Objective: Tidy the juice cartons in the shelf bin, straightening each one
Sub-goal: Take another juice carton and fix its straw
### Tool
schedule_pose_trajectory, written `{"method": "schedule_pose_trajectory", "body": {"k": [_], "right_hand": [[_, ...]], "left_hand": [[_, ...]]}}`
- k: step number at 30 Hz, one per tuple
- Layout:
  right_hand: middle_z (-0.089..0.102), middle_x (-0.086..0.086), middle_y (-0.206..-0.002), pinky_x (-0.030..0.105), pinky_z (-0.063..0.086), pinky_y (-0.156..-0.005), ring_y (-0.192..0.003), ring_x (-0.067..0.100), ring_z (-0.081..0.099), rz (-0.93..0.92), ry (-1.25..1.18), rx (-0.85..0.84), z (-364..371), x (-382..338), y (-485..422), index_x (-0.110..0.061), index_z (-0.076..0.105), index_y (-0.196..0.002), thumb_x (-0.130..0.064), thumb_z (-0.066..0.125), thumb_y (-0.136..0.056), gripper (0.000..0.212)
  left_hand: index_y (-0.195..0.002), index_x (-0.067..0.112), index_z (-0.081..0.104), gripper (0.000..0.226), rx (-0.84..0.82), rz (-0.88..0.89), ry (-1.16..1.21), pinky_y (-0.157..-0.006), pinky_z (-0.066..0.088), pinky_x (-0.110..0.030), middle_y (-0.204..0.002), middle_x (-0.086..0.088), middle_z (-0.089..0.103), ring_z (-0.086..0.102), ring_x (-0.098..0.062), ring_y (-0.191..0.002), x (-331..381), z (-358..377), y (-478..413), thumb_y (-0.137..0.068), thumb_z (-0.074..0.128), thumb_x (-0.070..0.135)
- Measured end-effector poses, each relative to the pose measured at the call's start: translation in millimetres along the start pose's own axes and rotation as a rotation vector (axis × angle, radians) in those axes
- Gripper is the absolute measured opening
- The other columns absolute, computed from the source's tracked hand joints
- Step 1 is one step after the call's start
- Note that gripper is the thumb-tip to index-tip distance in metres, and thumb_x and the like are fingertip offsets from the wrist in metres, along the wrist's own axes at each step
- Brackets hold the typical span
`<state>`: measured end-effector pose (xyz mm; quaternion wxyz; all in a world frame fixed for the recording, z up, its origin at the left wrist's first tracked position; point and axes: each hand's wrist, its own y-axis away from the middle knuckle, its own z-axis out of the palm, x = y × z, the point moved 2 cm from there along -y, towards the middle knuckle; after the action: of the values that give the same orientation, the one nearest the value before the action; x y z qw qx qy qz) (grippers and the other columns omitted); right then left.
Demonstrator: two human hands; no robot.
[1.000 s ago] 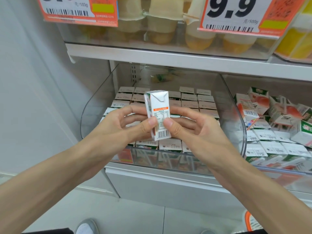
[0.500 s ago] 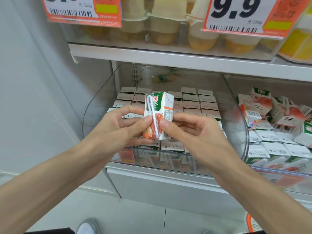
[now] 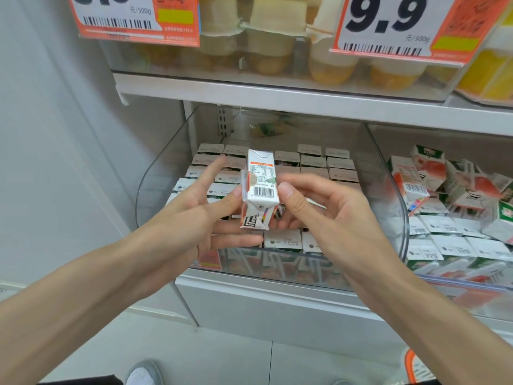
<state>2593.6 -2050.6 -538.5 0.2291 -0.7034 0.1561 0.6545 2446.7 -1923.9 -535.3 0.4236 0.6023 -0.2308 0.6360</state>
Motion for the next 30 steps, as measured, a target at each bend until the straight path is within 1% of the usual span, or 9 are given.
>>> {"method": "schedule_pose_trajectory", "body": {"k": [2,6,9,14,18,23,26,28,30], "right_hand": [[0.077,-0.008,-0.109,0.019,0.057,-0.078,-0.081,0.008,0.075,-0.036,0.062,-0.023,-0.4,-2.5,1.0,-0.038,0.068,-0.134,-0.028,0.067,-0.099,0.037],[0.075,-0.013,-0.115,0.017,0.054,-0.077,-0.090,0.004,0.071,-0.043,0.171,-0.083,2.8,-2.6,0.4,-0.040,0.071,-0.129,-0.034,0.056,-0.105,0.029],[0.075,-0.015,-0.115,0.022,0.057,-0.079,-0.094,0.006,0.069,0.006,0.184,-0.083,1.8,0.9,0.1,-0.043,0.072,-0.126,-0.042,0.051,-0.106,0.029],[0.076,-0.014,-0.115,0.034,0.059,-0.084,-0.100,0.014,0.072,0.031,0.156,-0.090,2.7,3.4,-0.4,-0.040,0.072,-0.127,-0.041,0.046,-0.108,0.032],[0.078,-0.008,-0.116,0.042,0.058,-0.094,-0.107,0.019,0.073,0.075,0.067,-0.106,3.1,2.2,-1.7,-0.042,0.073,-0.128,-0.045,0.043,-0.109,0.035],[0.083,-0.004,-0.104,0.026,0.062,-0.084,-0.099,0.016,0.078,0.098,-0.014,-0.072,3.6,-2.9,-1.5,-0.035,0.075,-0.124,-0.039,0.070,-0.096,0.029],[0.083,0.003,-0.102,0.034,0.062,-0.093,-0.101,0.027,0.078,0.133,-0.089,-0.021,1.4,-2.0,-1.1,-0.030,0.074,-0.123,-0.031,0.073,-0.096,0.028],[0.083,0.006,-0.104,0.041,0.059,-0.100,-0.103,0.027,0.078,0.152,-0.162,-0.009,1.4,-2.7,-1.1,-0.026,0.072,-0.124,-0.027,0.072,-0.097,0.027],[0.082,0.007,-0.105,0.043,0.057,-0.103,-0.103,0.027,0.079,0.170,-0.210,-0.017,2.8,-4.1,-1.0,-0.022,0.069,-0.125,-0.023,0.071,-0.097,0.028]], "left_hand": [[-0.150,0.062,0.033,0.067,-0.033,-0.019,0.020,-0.075,0.065,-0.028,-0.116,-0.011,0.080,0.080,-0.033,-0.100,0.9,2.7,1.4,-0.097,0.056,0.030],[-0.137,0.047,0.064,0.048,-0.056,-0.053,0.014,-0.071,0.064,-0.027,-0.114,-0.012,0.081,0.081,-0.034,-0.093,-0.6,3.9,1.0,-0.090,0.058,0.040],[-0.123,0.027,0.075,0.042,-0.025,-0.075,0.011,-0.068,0.065,-0.030,-0.100,-0.016,0.080,0.081,-0.034,-0.085,-2.0,4.1,-0.4,-0.088,0.060,0.044],[-0.123,0.019,0.073,0.050,-0.002,-0.106,0.013,-0.068,0.065,-0.030,-0.097,-0.018,0.080,0.081,-0.036,-0.089,-1.0,4.5,0.8,-0.081,0.066,0.044],[-0.135,0.032,0.064,0.044,0.035,-0.066,-0.043,-0.071,0.065,-0.029,-0.101,-0.017,0.081,0.081,-0.033,-0.093,1.7,6.2,3.2,-0.092,0.065,0.042],[-0.143,0.056,0.040,0.060,0.092,0.041,-0.189,-0.076,0.066,-0.030,-0.101,-0.008,0.082,0.081,-0.029,-0.091,0.9,8.7,5.8,-0.095,0.069,0.035],[-0.149,0.037,0.045,0.065,0.126,0.027,-0.132,-0.076,0.066,-0.032,-0.103,-0.006,0.082,0.081,-0.027,-0.093,1.0,6.3,3.4,-0.090,0.072,0.037],[-0.141,0.019,0.062,0.052,0.099,0.009,-0.111,-0.079,0.066,-0.031,-0.107,-0.004,0.082,0.080,-0.024,-0.099,1.9,2.7,2.1,-0.092,0.069,0.037],[-0.130,0.016,0.072,0.037,0.035,0.004,-0.136,-0.086,0.064,-0.028,-0.115,-0.001,0.081,0.077,-0.019,-0.108,1.2,0.0,1.6,-0.099,0.062,0.033]]}}
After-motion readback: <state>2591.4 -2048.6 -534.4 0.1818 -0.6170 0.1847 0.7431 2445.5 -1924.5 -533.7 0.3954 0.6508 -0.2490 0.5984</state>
